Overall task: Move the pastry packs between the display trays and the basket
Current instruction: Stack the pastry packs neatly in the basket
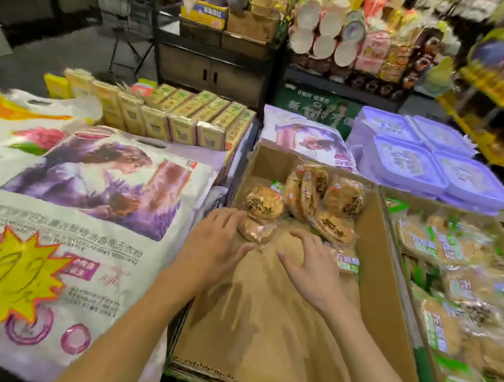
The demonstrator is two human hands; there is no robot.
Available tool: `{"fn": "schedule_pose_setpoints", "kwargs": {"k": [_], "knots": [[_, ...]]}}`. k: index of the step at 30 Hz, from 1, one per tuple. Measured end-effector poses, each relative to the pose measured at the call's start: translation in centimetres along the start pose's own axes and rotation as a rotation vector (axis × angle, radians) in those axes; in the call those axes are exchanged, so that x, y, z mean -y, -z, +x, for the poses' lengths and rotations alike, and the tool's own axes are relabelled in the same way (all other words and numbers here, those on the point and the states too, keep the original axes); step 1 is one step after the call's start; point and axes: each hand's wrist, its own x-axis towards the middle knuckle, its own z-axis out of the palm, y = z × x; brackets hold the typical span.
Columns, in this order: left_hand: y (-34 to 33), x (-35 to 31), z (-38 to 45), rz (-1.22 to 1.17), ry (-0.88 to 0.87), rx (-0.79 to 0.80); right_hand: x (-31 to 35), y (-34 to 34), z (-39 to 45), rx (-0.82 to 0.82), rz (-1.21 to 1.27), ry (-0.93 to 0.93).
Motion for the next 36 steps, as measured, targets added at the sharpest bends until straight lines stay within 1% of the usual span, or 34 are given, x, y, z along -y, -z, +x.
{"fn": "schedule_pose_setpoints", "kwargs": {"k": [4,7,10,13,15,18,21,22,23,25,27,29,31,32,33,34,36], "knots": [[-1.7,1.7,1.5,-0.088,-0.013,0.022,0.8,-2.6,5.4,-0.003,0.156,-0.190],[-2.4,1.8,1.6,-0.192,-0.003,-0.013,1.6,-3.6,9.8,0.016,0.322,-0.348],[-2.4,2.0,1.7,-0.242,0.008,-0.031,1.7,-4.9,13.7,-0.020,0.455,-0.506],[-2.1,1.8,1.6,-0.251,0.008,-0.020,1.5,-6.3,15.7,-0.048,0.513,-0.629],[-2.1,1.7,1.4,-0.261,0.015,-0.024,1.4,-7.3,16.2,-0.075,0.528,-0.669],[-2.0,1.7,1.4,-0.270,0.038,-0.037,1.1,-8.1,16.6,-0.092,0.658,-0.665],[-2.0,1.8,1.4,-0.250,0.034,-0.036,0.1,-7.1,15.4,-0.070,0.890,-0.622],[-2.0,1.8,1.3,-0.233,0.032,-0.032,0.0,-6.3,14.3,-0.055,0.947,-0.583],[-2.0,1.8,1.3,-0.214,0.026,-0.026,-0.4,-5.5,13.2,-0.049,0.958,-0.523],[-1.8,1.7,1.2,-0.145,0.017,-0.012,-1.4,-3.8,10.6,-0.044,0.888,-0.411],[-1.7,1.4,1.7,-0.056,0.008,-0.018,-3.0,-1.9,8.1,-0.027,0.926,-0.382],[-1.8,0.3,2.9,-0.013,-0.016,-0.066,-4.5,0.3,5.8,-0.039,0.971,-0.407],[-2.3,-1.3,4.5,-0.010,-0.080,-0.118,-5.5,2.1,4.1,-0.103,0.986,-0.416],[-2.8,-2.1,5.2,-0.024,-0.098,-0.117,-6.0,2.8,3.3,-0.147,0.998,-0.406],[-3.2,-3.0,6.0,-0.045,-0.078,-0.084,-6.6,3.2,2.6,-0.199,1.016,-0.406],[-3.7,-3.6,6.9,-0.070,-0.020,-0.031,-7.0,3.5,1.9,-0.243,1.040,-0.410],[-5.0,-4.2,8.9,-0.096,0.135,0.067,-7.4,3.7,0.9,-0.287,1.101,-0.435]]}}
